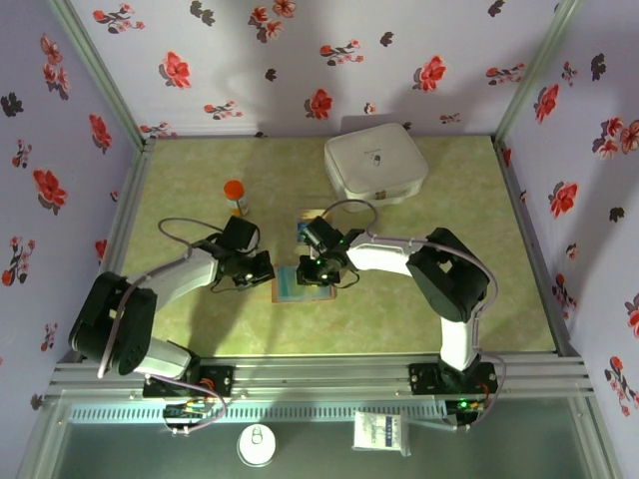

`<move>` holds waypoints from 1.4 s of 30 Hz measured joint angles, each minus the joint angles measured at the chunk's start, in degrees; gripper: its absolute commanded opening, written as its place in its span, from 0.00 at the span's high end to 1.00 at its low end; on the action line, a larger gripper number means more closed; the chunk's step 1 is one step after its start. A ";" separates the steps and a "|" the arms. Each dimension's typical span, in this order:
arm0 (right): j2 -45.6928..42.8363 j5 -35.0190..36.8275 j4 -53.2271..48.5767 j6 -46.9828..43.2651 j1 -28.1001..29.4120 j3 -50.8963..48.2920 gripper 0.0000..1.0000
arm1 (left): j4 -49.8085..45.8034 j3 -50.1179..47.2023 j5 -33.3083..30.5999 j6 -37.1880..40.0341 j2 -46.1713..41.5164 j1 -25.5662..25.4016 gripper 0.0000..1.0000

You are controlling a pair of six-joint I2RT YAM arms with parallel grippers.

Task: Take the credit cards out of the card holder

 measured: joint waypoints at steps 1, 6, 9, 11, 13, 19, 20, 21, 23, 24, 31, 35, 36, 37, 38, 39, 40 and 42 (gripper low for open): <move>-0.07 -0.22 0.35 0.02 -0.11 -0.31 0.78 | 0.00 0.35 0.04 -0.20 -0.74 0.00 0.95; -0.46 -1.11 2.01 0.07 -0.63 -1.55 0.78 | 0.68 1.36 0.92 -2.43 -1.77 -0.76 0.85; -0.70 -1.75 3.10 0.28 -0.96 -2.36 0.79 | 1.51 1.77 1.38 -3.74 -1.53 -2.29 0.81; -0.90 -2.19 3.82 0.50 -1.18 -2.91 0.79 | 2.54 1.95 1.77 -4.63 -0.76 -3.37 0.80; -0.94 -2.71 4.59 0.66 -1.46 -3.37 0.79 | 3.39 1.97 2.10 -5.25 0.24 -4.09 0.79; -1.29 -4.37 6.88 1.09 -2.21 -4.92 0.79 | 5.53 1.95 2.43 -6.60 2.89 -5.01 0.72; -1.42 -4.70 7.48 1.31 -2.36 -5.31 0.79 | 6.01 1.90 2.45 -6.78 3.17 -5.03 0.71; -1.53 -5.03 8.04 1.55 -2.51 -5.68 0.79 | 6.45 1.84 2.45 -7.02 3.48 -5.05 0.70; -1.64 -5.77 9.09 1.79 -2.82 -6.34 0.79 | 7.45 1.53 2.58 -7.39 4.11 -5.05 0.69; -1.68 -6.10 9.53 1.97 -2.99 -6.62 0.79 | 7.91 1.29 2.60 -7.56 4.46 -5.05 0.68; -2.10 -8.02 12.44 2.64 -4.07 -8.52 0.79 | 9.29 0.87 2.64 -7.98 6.03 -5.38 0.68; -2.19 -8.61 13.35 3.04 -4.28 -9.07 0.79 | 10.45 0.83 2.82 -8.63 6.67 -5.55 0.71; -2.23 -8.70 13.55 3.06 -4.33 -9.18 0.79 | 10.73 0.83 2.97 -8.87 6.91 -5.66 0.72; -2.27 -8.76 13.66 3.08 -4.35 -9.27 0.79 | 11.06 0.81 3.15 -9.05 7.15 -5.77 0.73; -2.27 -8.81 13.79 3.10 -4.37 -9.33 0.79 | 11.39 0.81 3.28 -9.14 7.43 -5.84 0.74; -2.27 -8.85 13.88 3.21 -4.39 -9.38 0.79 | 11.78 0.79 3.43 -9.29 7.72 -5.92 0.75; -2.32 -8.87 14.03 3.23 -4.42 -9.49 0.79 | 12.04 0.79 3.67 -9.46 8.00 -6.01 0.77; -2.49 -8.87 14.34 3.28 -4.42 -9.70 0.79 | 12.37 0.79 3.76 -9.68 8.33 -6.12 0.80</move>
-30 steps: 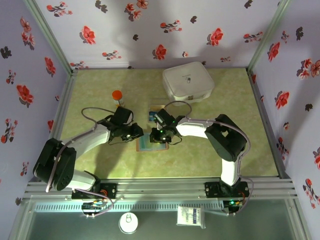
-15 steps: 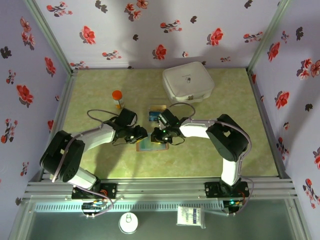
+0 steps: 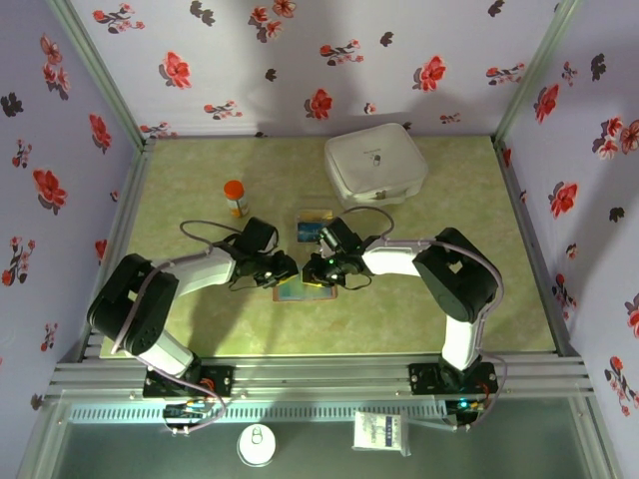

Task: Take the credit cards out of the card holder

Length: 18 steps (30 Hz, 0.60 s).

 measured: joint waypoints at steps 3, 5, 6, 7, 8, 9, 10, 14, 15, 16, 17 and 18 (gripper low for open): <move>-0.46 0.09 0.07 0.22 -0.04 -0.35 0.77 | 0.20 0.00 0.33 -0.31 0.00 0.00 0.82; -1.20 0.22 -0.11 0.33 -0.13 -0.66 0.75 | 0.20 0.00 0.37 -0.48 -0.04 -0.02 0.82; -1.79 0.48 -0.46 0.33 -0.15 -0.76 0.74 | 0.20 0.00 0.37 -0.48 -0.09 -0.02 0.82; -2.51 0.76 -0.81 0.28 -0.20 -0.85 0.74 | 0.09 0.00 0.37 -0.48 -0.22 -0.02 0.82; -3.58 1.22 -1.27 0.22 -0.24 -0.92 0.74 | -0.04 0.00 0.37 -0.48 -0.44 -0.02 0.82; -4.50 1.64 -1.64 0.15 -0.33 -0.96 0.74 | -0.24 0.00 0.37 -0.48 -0.66 -0.02 0.82; -5.75 2.08 -2.27 0.13 -0.46 -1.01 0.75 | -0.46 0.00 0.37 -0.48 -1.01 -0.07 0.82; -10.47 3.87 -4.22 -0.33 -1.46 -1.07 0.74 | -1.40 0.63 0.35 -0.48 -1.97 -0.55 0.82; -11.56 4.50 -4.79 -0.52 -1.86 -1.09 0.74 | -1.53 1.05 0.37 -0.48 -1.97 -0.79 0.82; -12.57 5.01 -5.40 -0.74 -2.29 -1.20 0.74 | -1.57 1.46 0.35 -0.48 -1.97 -1.05 0.81; -13.38 5.40 -5.84 -1.01 -2.60 -1.40 0.74 | -1.64 1.84 0.35 -0.50 -1.97 -1.25 0.82; -14.32 6.19 -6.67 -1.36 -2.97 -1.66 0.74 | -1.75 2.34 0.35 -0.48 -1.95 -1.53 0.81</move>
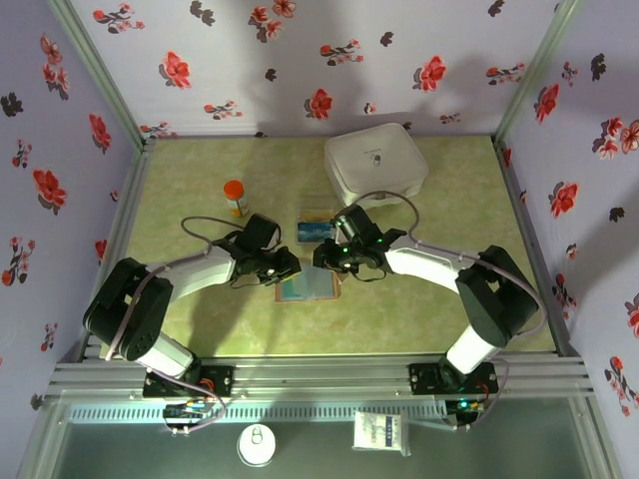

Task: Take the credit cards out of the card holder

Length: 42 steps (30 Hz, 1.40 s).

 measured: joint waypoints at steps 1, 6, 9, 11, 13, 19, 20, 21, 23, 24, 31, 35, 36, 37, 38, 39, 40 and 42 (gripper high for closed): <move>-0.81 0.48 -0.61 -0.28 -0.31 -0.31 0.74 | -0.20 0.50 0.00 0.00 0.07 -0.28 0.81; -4.61 2.71 -3.65 -1.44 -1.64 -2.21 0.74 | -0.59 3.69 0.00 0.00 2.14 -2.01 0.82; -6.16 3.26 -4.94 -1.99 -2.51 -2.93 0.74 | -0.85 5.64 0.00 0.00 4.37 -3.08 0.82; -7.04 3.52 -5.35 -2.25 -3.02 -3.43 0.74 | -1.18 7.10 0.00 0.00 6.01 -3.76 0.82; -8.00 3.76 -5.75 -2.45 -3.48 -4.15 0.74 | -1.57 8.85 0.00 0.00 7.98 -4.52 0.80; -10.14 4.48 -6.67 -3.06 -4.28 -6.32 0.73 | -2.86 13.20 0.02 0.02 12.33 -6.29 0.71; -10.29 4.55 -6.86 -3.06 -4.39 -6.47 0.72 | -3.04 13.88 0.02 0.07 12.74 -6.47 0.69; -10.56 4.63 -7.06 -3.08 -4.57 -6.62 0.72 | -3.34 14.60 0.00 0.11 13.14 -6.67 0.66; -11.08 4.70 -7.30 -3.08 -4.70 -6.97 0.71 | -3.72 16.09 0.02 0.26 13.66 -6.91 0.65; -11.30 4.70 -7.50 -3.08 -4.76 -7.04 0.71 | -3.89 16.63 0.02 0.31 13.73 -6.99 0.64; -11.72 4.68 -7.69 -3.30 -4.76 -7.13 0.70 | -5.01 18.99 0.00 1.36 13.75 -6.99 0.63; -11.63 4.44 -7.65 -3.23 -4.76 -7.13 0.71 | -5.90 18.97 -0.02 1.70 13.75 -6.95 0.64; -11.54 4.33 -7.50 -3.21 -4.76 -7.13 0.71 | -5.97 18.88 -0.04 1.81 13.73 -6.82 0.64; -11.30 4.17 -7.26 -3.02 -4.76 -7.13 0.71 | -5.95 18.60 -0.07 2.01 13.60 -6.69 0.65; -10.99 3.93 -7.02 -2.93 -4.76 -7.10 0.71 | -6.01 18.21 -0.24 2.21 13.40 -6.56 0.65; -10.58 3.65 -6.71 -2.84 -4.76 -7.10 0.71 | -5.97 17.35 -0.44 2.29 12.90 -6.32 0.66; -9.97 3.26 -6.36 -2.82 -4.74 -7.10 0.71 | -6.01 16.46 -0.57 2.43 12.26 -6.08 0.66; -8.63 2.91 -6.12 -2.80 -4.61 -6.71 0.71 | -6.10 14.36 -0.72 2.60 10.67 -5.38 0.67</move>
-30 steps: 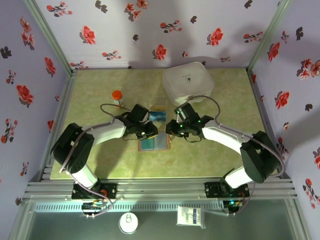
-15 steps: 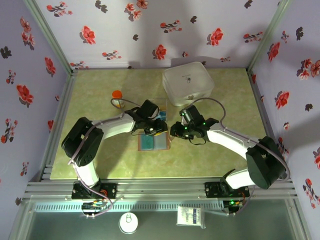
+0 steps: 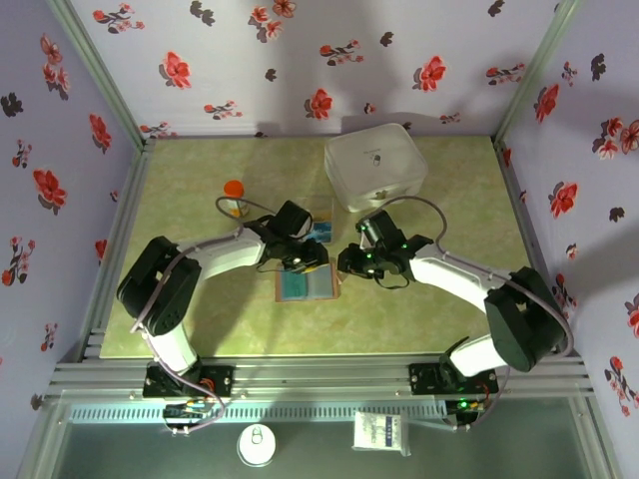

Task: Take the credit cards out of the card holder

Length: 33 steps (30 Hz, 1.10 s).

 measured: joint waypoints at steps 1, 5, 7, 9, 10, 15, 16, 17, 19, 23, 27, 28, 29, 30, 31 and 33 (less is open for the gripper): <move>0.87 -0.07 0.09 0.00 0.17 0.42 0.71 | 0.04 -1.14 -0.15 0.04 -0.96 0.48 0.68; 3.82 -0.20 0.13 0.24 1.68 3.02 0.71 | 0.31 -5.35 -0.39 0.09 -4.85 2.51 0.70; 5.38 -0.22 0.13 0.46 2.97 4.81 0.71 | 0.76 -7.72 -0.37 0.09 -6.75 3.67 0.72; 6.82 -0.22 0.13 0.46 4.09 6.51 0.71 | 0.94 -9.97 -0.37 0.11 -8.31 4.85 0.74; 7.63 -0.22 0.13 0.46 4.70 7.48 0.71 | 1.25 -11.04 -0.37 0.09 -8.92 5.40 0.75; 11.82 -0.31 0.11 0.61 7.30 11.67 0.72 | 1.66 -15.26 -0.33 0.33 -10.86 7.72 0.79; 12.63 -0.46 0.11 0.70 7.69 12.33 0.72 | 1.73 -15.82 -0.33 0.46 -11.04 8.07 0.80; 13.40 -0.63 0.11 0.85 8.07 12.90 0.72 | 1.81 -16.35 -0.31 0.52 -11.13 8.35 0.82; 15.21 -1.11 0.13 1.05 8.70 14.12 0.72 | 1.86 -17.09 -0.31 0.90 -11.15 8.83 0.85; 17.90 -1.75 0.20 1.49 9.60 15.52 0.72 | 2.27 -17.99 -0.28 1.68 -11.17 9.49 0.91; 19.82 -2.78 0.61 1.99 10.14 15.80 0.74 | 2.64 -18.32 -0.28 1.99 -11.17 10.05 0.92; 20.28 -3.08 0.76 2.16 10.21 15.87 0.74 | 2.86 -18.32 -0.24 2.03 -11.17 10.21 0.93; 20.63 -3.23 0.94 2.38 10.27 15.93 0.74 | 2.99 -18.32 -0.17 2.03 -11.17 10.32 0.93; 21.14 -3.50 1.25 2.54 10.27 15.98 0.74 | 3.19 -18.32 -0.13 2.05 -11.17 10.38 0.93; 21.59 -3.72 1.53 2.60 10.27 16.02 0.74 | 3.41 -18.34 -0.11 2.14 -11.15 10.43 0.93; 22.27 -4.09 1.86 2.82 10.38 16.02 0.74 | 3.98 -18.34 0.15 2.23 -11.10 10.43 0.93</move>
